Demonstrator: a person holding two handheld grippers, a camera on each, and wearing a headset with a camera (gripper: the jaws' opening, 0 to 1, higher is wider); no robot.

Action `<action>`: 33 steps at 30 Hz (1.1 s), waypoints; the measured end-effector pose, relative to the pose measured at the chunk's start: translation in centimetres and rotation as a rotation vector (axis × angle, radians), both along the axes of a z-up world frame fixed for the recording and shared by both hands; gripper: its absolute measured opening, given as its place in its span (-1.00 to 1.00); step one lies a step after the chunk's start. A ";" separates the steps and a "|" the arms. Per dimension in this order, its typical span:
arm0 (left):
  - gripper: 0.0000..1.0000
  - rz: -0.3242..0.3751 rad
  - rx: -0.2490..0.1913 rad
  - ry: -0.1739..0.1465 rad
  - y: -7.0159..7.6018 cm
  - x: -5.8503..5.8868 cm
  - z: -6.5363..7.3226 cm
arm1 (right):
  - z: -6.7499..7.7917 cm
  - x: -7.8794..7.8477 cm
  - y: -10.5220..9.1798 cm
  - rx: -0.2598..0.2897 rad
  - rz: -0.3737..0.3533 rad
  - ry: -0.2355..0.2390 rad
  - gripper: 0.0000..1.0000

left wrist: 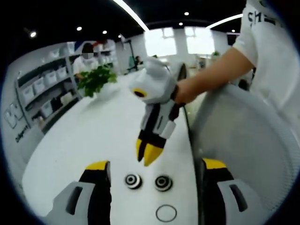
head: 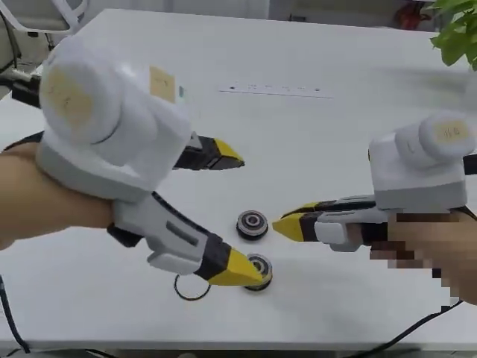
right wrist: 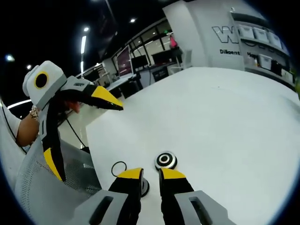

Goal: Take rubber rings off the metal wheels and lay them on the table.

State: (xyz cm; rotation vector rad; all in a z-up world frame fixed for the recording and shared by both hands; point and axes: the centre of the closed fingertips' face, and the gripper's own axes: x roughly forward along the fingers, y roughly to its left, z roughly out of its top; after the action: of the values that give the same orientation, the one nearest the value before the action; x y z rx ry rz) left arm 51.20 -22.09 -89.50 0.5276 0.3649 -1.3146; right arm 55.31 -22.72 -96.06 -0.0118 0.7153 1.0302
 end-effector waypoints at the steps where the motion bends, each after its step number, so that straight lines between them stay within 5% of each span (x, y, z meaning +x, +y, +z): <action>1: 0.56 -0.001 -0.006 0.004 -0.2 0.3 -0.1 | 0.0 0.0 0.0 -0.001 -0.001 0.000 -0.78; 6: 0.50 0.004 -0.033 0.021 -0.4 0.8 -1.7 | -0.2 0.0 -0.1 -0.003 0.001 0.004 -0.77; 12: 0.35 0.075 -0.105 0.112 0.5 1.0 -4.0 | -0.5 -0.3 -0.1 -0.012 0.013 0.014 -0.77; 18: 0.21 0.089 -0.110 0.113 0.6 1.5 -5.0 | -1.1 -0.8 0.2 -0.019 0.042 0.030 -0.76; 23: -0.12 0.116 -0.140 0.121 0.4 2.0 -6.2 | -1.7 -0.9 0.0 -0.050 0.053 0.029 -0.76; 27: -0.27 0.104 -0.097 0.109 0.3 1.8 -7.5 | -2.2 -1.2 -0.1 -0.075 0.071 0.031 -0.76; 33: -0.42 0.065 -0.035 0.148 0.0 0.6 -9.6 | -2.9 -1.8 0.0 -0.106 0.112 0.036 -0.76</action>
State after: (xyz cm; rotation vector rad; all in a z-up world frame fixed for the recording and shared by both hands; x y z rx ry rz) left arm 51.83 -22.05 -99.05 0.3875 0.4766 -1.2977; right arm 53.47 -22.68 -99.01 -0.1270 0.8088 1.1002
